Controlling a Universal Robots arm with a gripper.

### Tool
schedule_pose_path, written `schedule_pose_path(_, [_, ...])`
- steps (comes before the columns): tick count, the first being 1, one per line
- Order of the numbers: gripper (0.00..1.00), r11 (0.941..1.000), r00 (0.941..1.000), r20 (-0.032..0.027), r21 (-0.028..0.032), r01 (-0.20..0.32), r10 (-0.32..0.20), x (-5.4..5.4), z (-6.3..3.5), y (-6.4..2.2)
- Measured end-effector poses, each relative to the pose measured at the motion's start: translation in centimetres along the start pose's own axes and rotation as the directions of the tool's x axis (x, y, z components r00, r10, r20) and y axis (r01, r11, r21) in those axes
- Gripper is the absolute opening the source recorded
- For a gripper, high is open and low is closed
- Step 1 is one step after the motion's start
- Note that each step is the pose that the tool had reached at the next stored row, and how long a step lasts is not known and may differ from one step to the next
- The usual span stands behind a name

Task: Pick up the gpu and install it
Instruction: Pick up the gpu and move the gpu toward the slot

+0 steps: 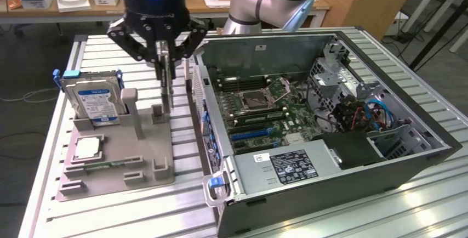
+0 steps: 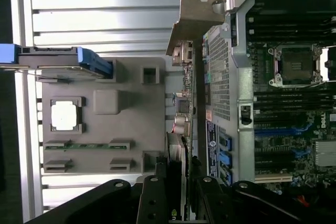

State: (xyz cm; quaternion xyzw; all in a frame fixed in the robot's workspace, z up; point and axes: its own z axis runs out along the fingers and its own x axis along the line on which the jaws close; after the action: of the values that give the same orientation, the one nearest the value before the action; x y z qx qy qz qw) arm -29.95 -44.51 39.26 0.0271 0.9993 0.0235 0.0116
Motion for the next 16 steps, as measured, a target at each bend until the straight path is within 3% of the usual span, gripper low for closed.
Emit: schedule_pose_path(16, [0.27, 0.9998, 0.9998, -0.0013, -0.0013, 0.017, -0.017, -7.0, 0.20, 0.37])
